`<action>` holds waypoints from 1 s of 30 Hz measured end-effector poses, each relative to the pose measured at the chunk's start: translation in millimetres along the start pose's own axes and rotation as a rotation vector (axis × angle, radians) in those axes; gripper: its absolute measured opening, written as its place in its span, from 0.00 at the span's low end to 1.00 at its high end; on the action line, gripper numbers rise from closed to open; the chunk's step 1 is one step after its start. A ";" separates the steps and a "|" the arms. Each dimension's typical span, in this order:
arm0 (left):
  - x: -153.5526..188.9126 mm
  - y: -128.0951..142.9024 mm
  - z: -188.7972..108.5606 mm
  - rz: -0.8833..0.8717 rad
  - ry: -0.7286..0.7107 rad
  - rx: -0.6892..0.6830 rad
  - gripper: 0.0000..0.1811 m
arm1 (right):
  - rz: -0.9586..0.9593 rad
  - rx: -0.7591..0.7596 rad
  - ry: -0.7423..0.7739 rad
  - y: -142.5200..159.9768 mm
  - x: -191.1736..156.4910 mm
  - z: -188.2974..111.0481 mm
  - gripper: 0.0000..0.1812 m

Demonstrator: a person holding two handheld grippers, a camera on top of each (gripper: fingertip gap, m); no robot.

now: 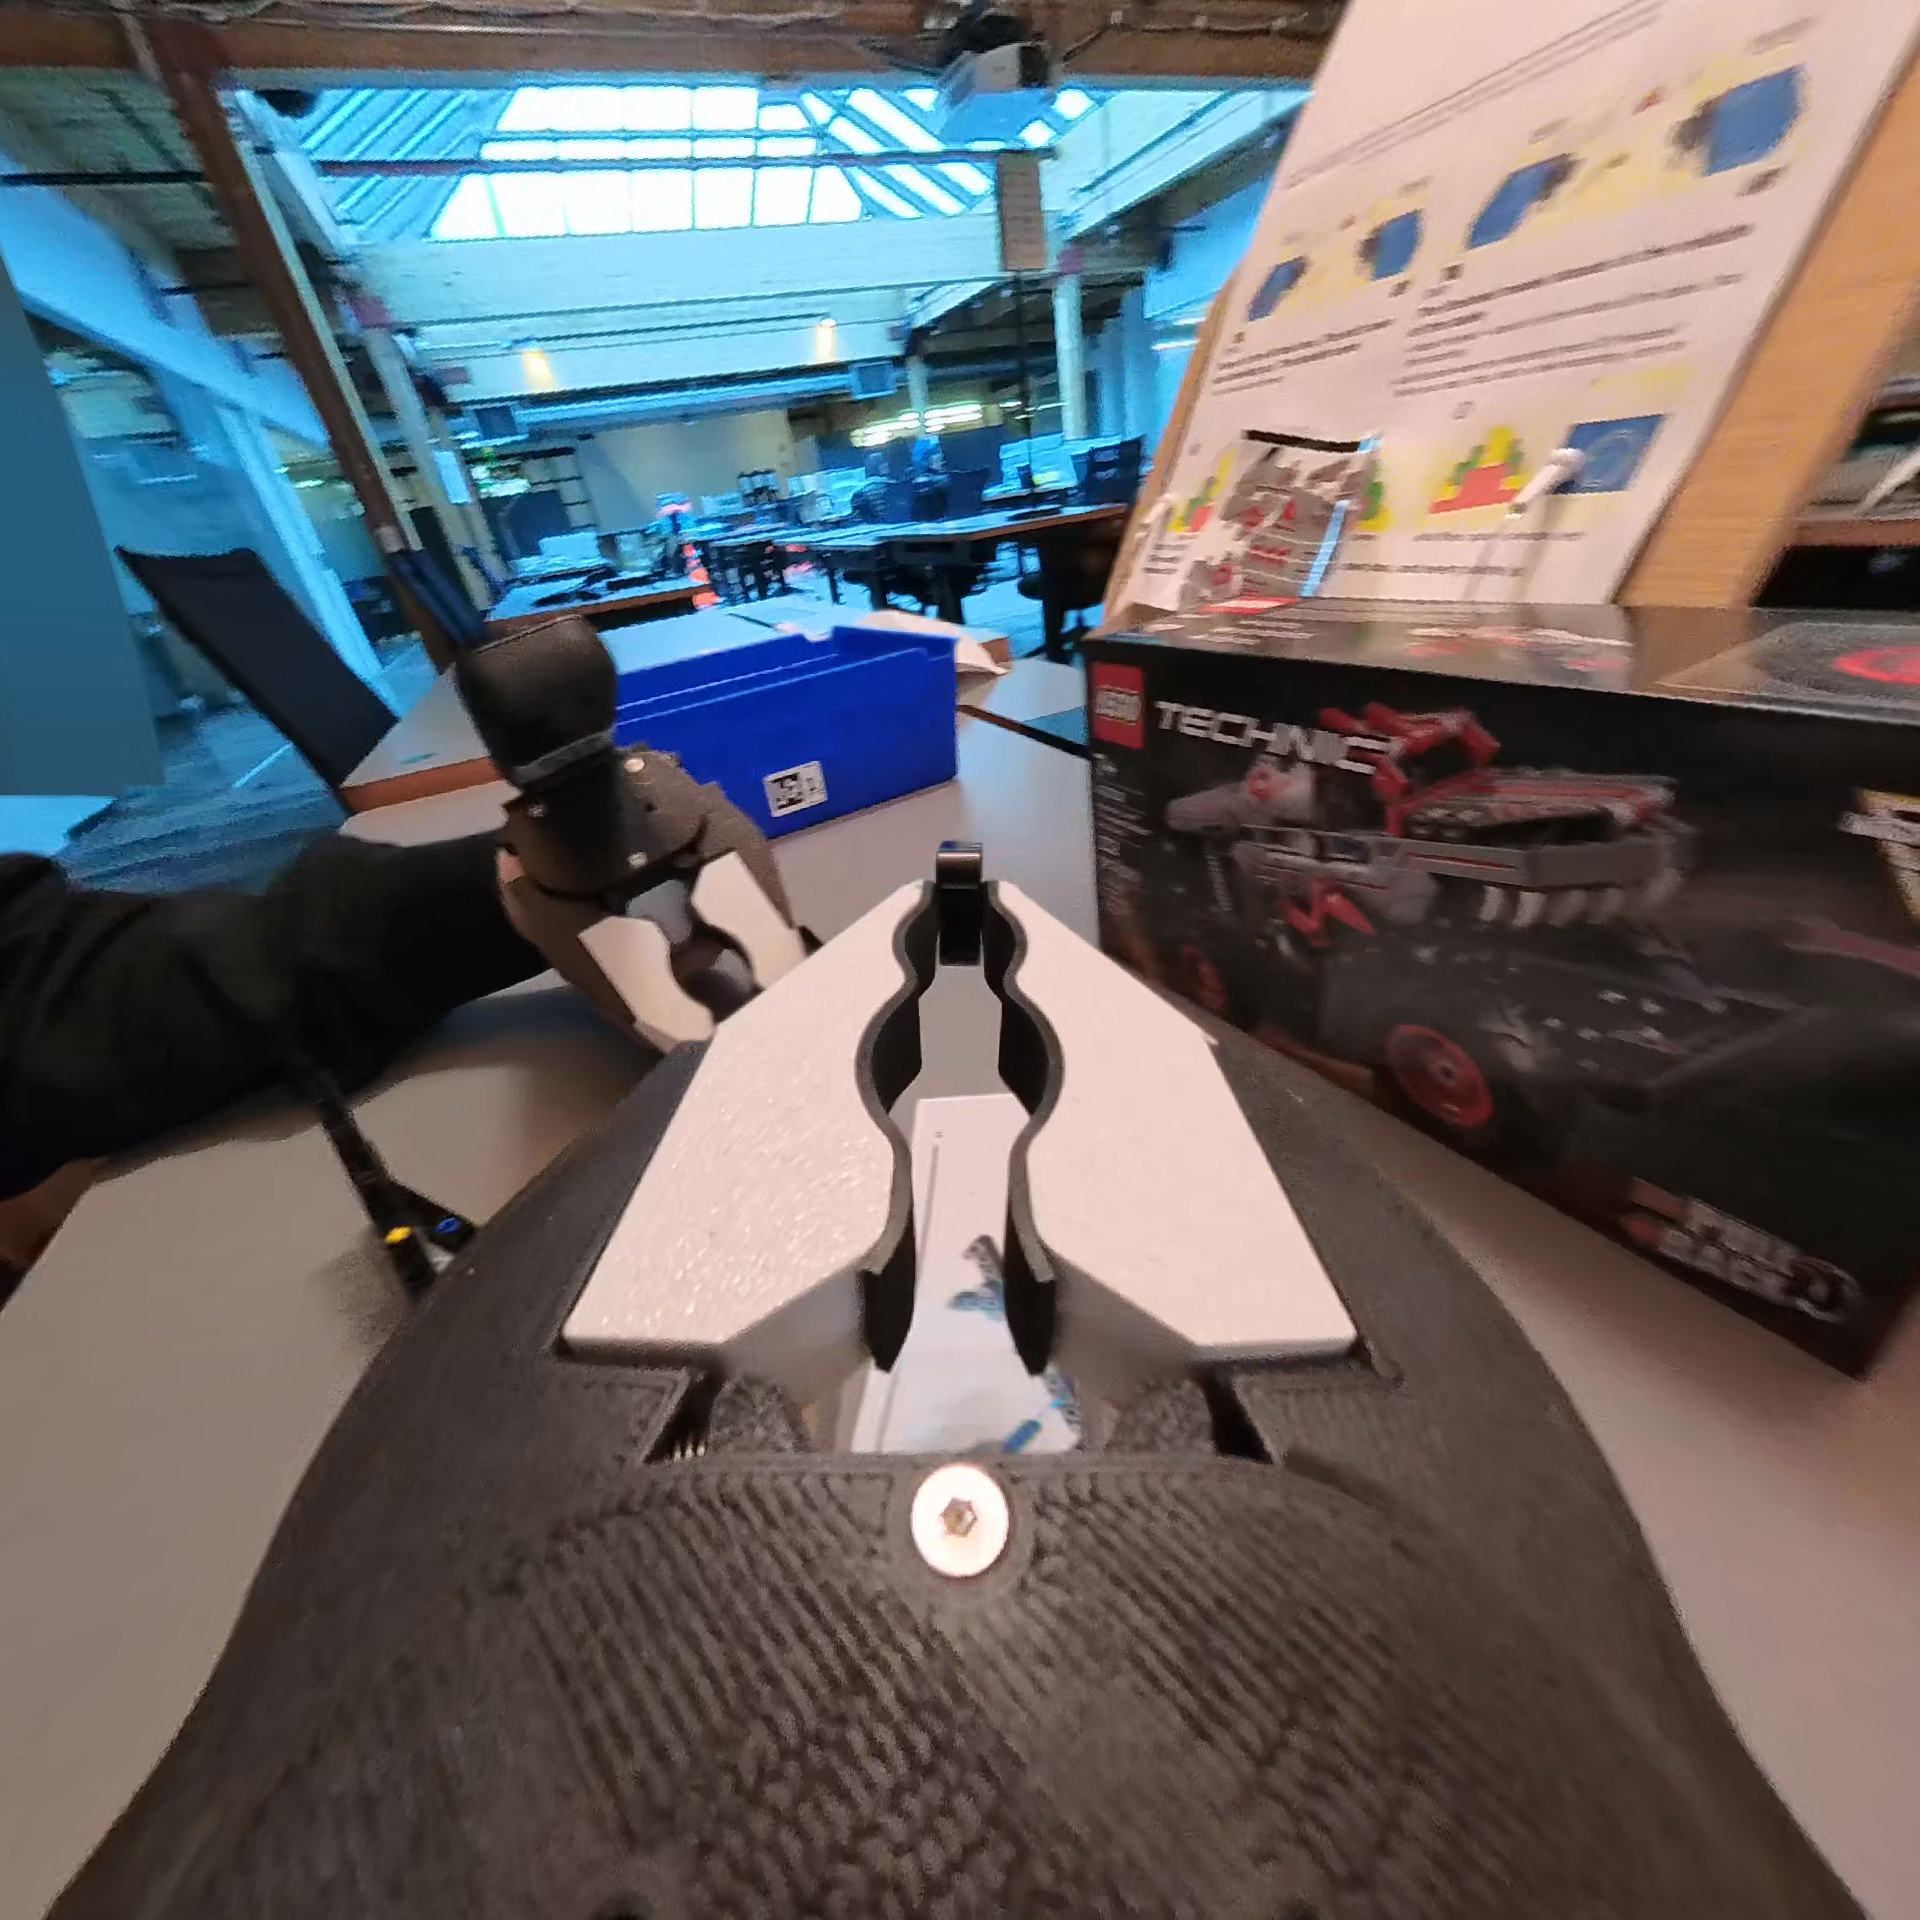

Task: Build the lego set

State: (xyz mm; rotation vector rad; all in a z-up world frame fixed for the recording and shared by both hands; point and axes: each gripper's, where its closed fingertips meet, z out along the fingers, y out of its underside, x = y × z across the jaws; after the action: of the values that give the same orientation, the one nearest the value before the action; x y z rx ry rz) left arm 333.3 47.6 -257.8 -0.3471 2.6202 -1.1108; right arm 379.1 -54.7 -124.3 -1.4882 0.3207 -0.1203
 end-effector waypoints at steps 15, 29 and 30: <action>10.7 -56.9 -99.8 0.058 -0.369 0.220 0.14 | 0.309 -0.112 -0.145 -0.6 -82.2 -0.3 0.03; 132.6 -102.5 -84.8 0.410 -0.203 0.295 0.16 | 0.813 -0.075 -0.225 52.6 -192.4 -12.9 0.03; 137.0 -101.9 -83.7 0.415 -0.179 0.302 0.14 | 0.821 -0.083 -0.239 55.2 -197.7 -11.0 0.03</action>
State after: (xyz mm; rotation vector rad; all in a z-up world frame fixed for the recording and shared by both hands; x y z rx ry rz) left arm 188.3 -10.0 -149.0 0.1493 2.1874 -1.2319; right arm 181.3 -6.3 -152.5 -1.3316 0.7191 0.7261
